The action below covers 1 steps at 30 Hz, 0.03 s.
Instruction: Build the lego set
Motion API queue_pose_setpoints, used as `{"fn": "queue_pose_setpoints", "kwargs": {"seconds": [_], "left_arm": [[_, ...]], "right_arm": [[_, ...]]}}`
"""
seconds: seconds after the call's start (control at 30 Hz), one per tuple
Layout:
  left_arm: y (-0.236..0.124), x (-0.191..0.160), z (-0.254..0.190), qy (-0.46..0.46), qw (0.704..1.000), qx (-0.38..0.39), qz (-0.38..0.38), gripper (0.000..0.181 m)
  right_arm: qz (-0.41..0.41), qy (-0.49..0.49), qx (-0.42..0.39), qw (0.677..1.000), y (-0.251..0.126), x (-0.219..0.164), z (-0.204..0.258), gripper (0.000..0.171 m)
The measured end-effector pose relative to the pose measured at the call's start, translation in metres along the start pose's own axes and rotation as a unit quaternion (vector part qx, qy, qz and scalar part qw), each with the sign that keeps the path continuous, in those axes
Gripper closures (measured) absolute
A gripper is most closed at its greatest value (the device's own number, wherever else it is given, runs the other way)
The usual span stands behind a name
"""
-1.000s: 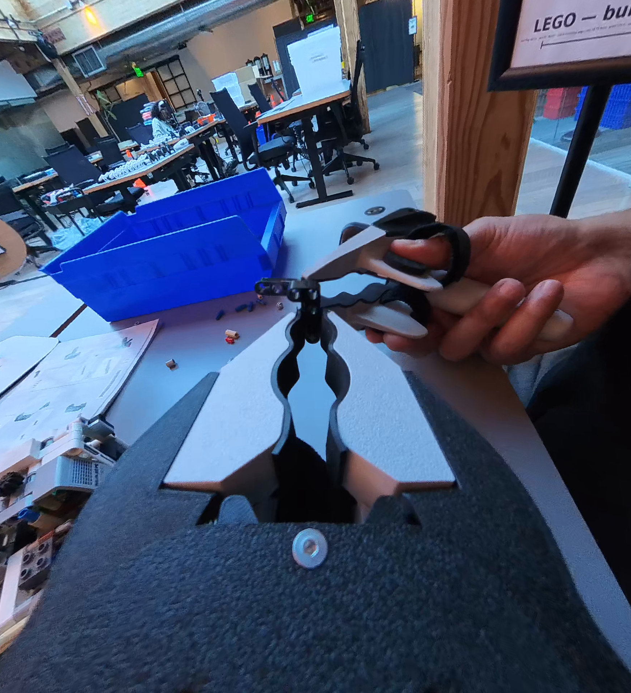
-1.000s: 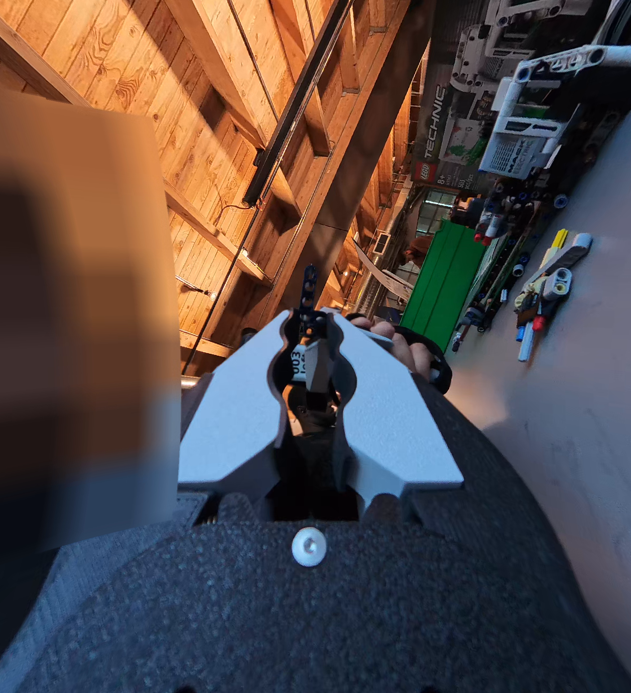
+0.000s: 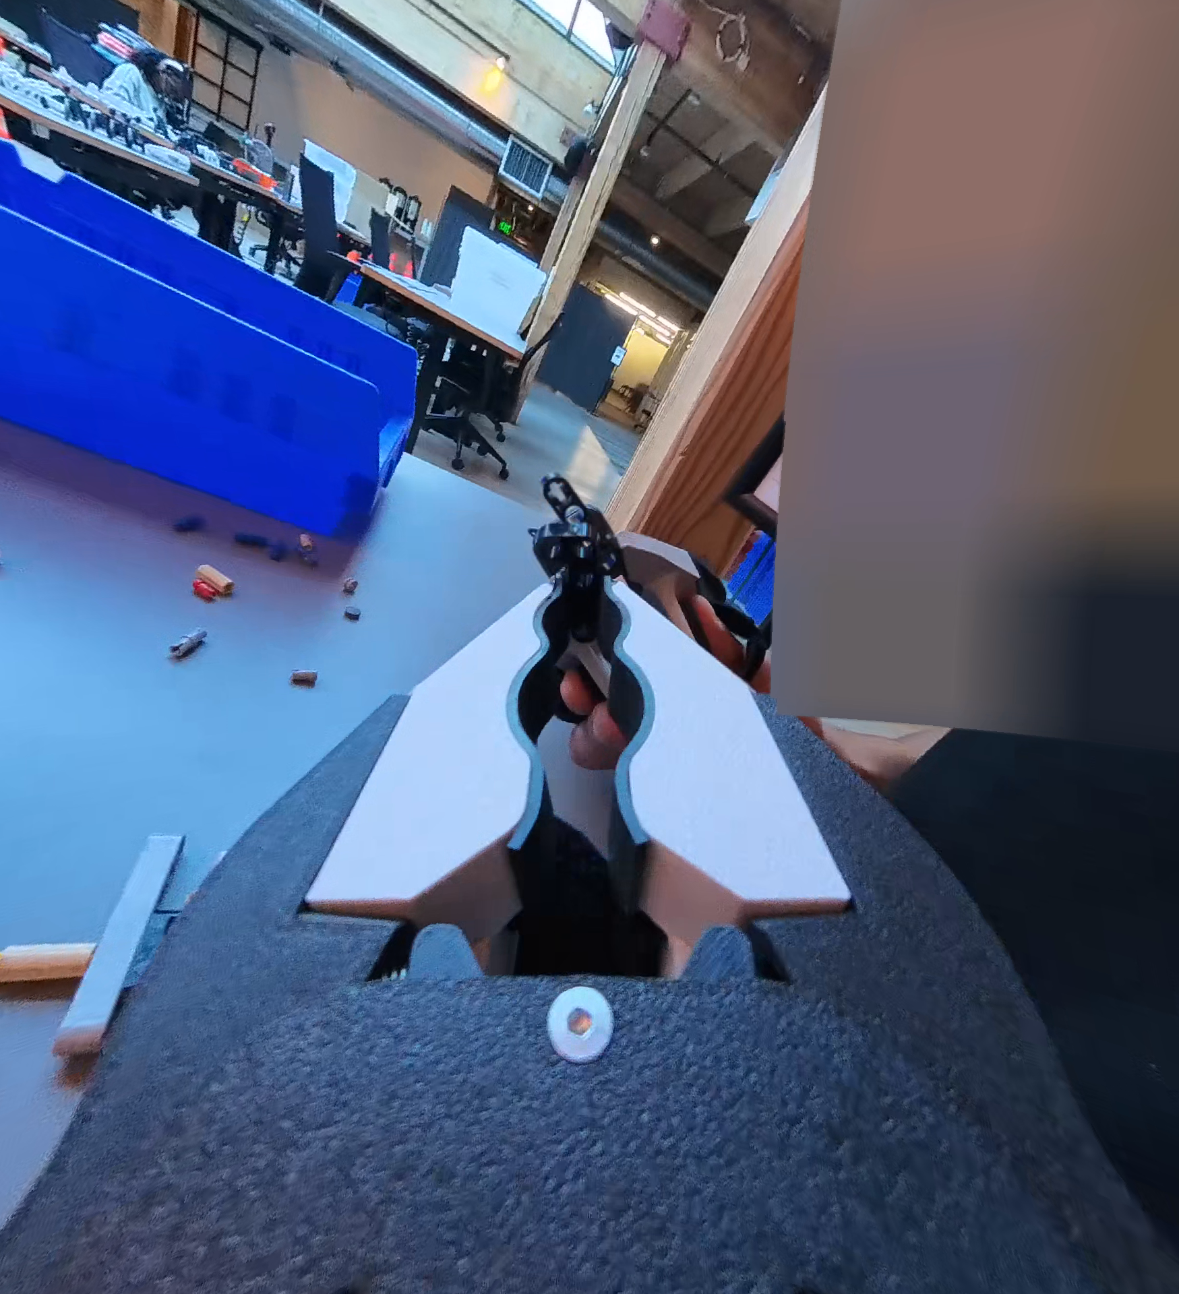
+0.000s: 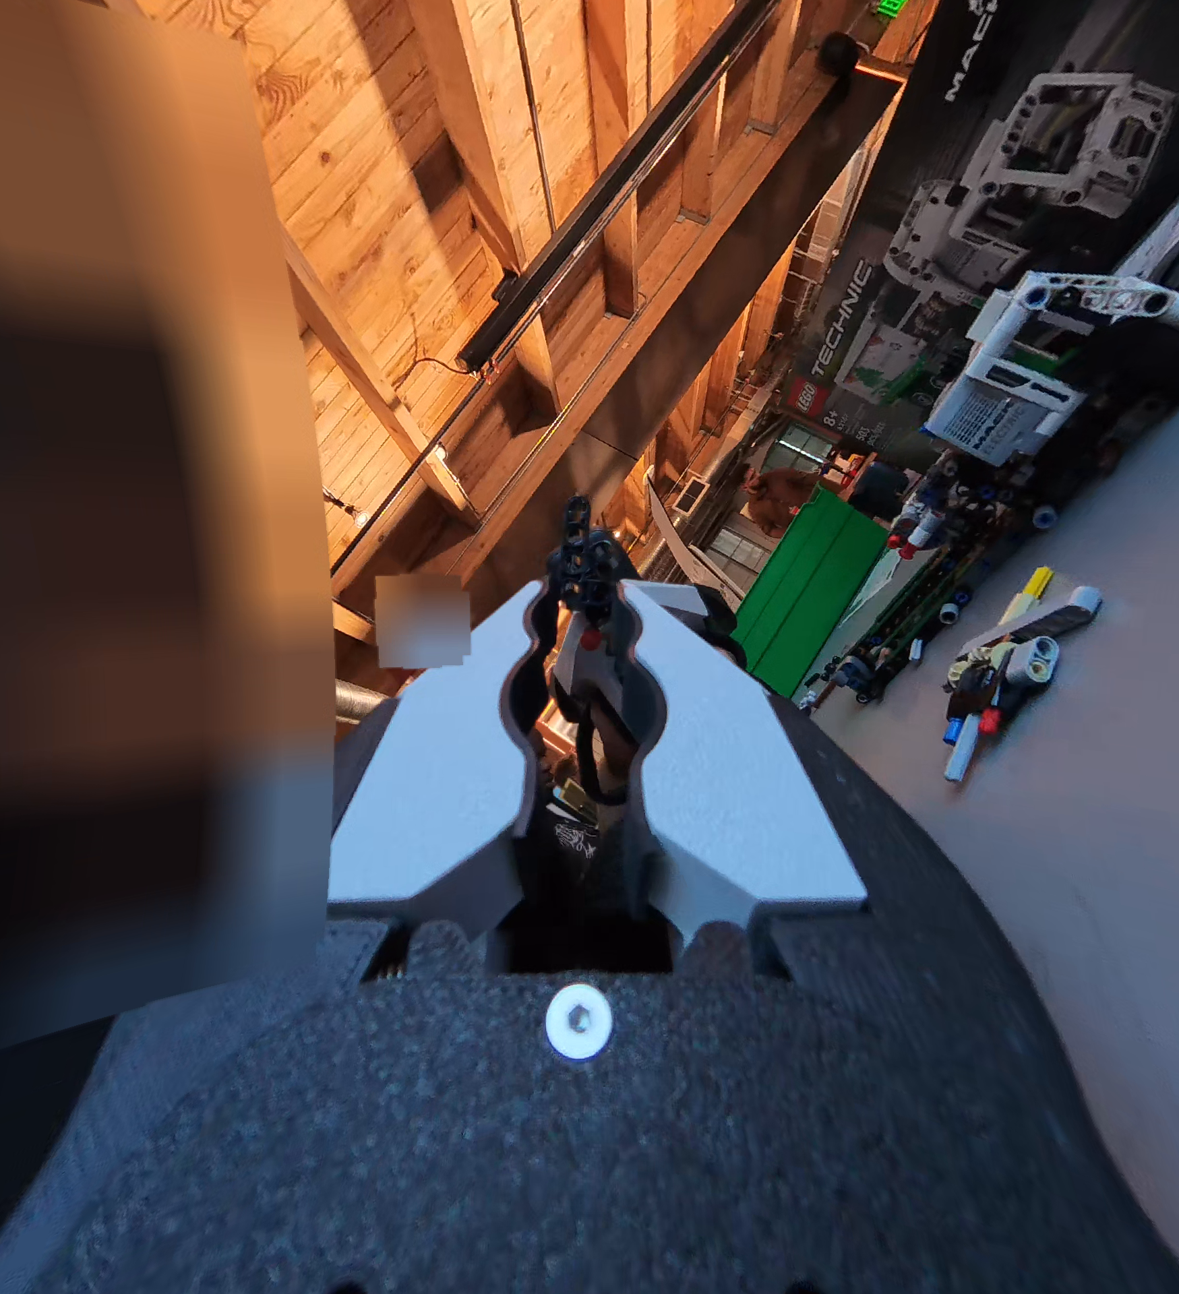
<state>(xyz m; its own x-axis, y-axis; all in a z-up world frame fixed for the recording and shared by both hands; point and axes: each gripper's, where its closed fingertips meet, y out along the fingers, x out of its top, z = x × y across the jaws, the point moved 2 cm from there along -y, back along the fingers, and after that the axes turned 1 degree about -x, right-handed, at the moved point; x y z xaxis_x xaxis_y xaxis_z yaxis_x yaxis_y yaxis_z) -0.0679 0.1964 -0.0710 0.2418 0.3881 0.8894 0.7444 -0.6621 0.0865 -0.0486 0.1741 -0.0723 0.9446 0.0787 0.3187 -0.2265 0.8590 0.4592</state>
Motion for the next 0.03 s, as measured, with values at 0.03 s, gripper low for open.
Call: {"fn": "queue_pose_setpoints", "kwargs": {"seconds": [0.03], "left_arm": [[-0.0002,0.0005,0.0005,0.001,1.000,0.004,0.001,0.177]], "right_arm": [[-0.004,0.001,0.001,1.000,0.0007,0.0003,-0.0006,0.157]]}}
